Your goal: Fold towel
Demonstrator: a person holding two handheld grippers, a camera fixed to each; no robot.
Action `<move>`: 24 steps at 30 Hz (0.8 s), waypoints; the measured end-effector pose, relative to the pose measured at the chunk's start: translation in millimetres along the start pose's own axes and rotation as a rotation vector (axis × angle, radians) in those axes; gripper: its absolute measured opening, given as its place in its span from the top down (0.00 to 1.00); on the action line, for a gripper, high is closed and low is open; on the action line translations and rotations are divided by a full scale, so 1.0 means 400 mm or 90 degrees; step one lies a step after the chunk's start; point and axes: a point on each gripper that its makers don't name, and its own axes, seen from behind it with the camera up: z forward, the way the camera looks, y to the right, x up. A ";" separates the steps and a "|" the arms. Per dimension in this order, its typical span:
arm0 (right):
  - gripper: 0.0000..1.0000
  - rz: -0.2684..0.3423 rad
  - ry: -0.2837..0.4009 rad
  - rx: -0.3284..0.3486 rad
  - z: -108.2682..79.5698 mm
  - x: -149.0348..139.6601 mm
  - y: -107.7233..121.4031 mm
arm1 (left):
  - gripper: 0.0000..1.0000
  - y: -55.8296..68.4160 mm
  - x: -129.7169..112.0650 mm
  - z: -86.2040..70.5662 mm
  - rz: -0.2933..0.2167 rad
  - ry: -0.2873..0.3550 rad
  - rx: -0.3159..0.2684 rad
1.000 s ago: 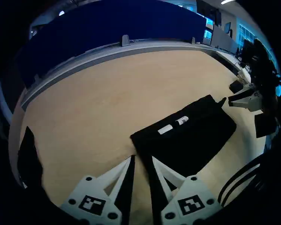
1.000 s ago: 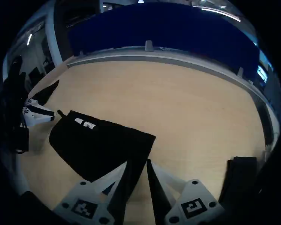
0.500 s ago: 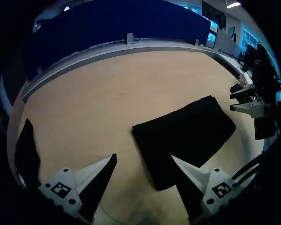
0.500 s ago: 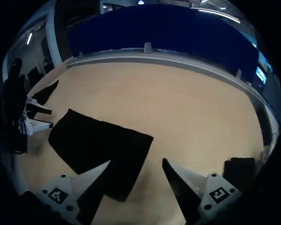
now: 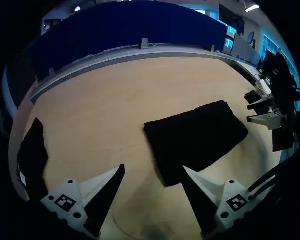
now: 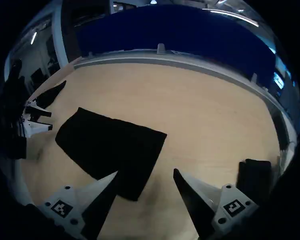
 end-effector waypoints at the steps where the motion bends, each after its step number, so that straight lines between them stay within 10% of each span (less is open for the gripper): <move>1: 0.03 -0.001 -0.001 0.000 -0.004 -0.006 -0.003 | 0.03 0.000 -0.010 -0.007 -0.004 -0.001 0.001; 24: 0.04 -0.106 -0.049 0.054 -0.040 -0.100 -0.052 | 0.03 -0.018 -0.154 -0.146 -0.076 -0.004 0.055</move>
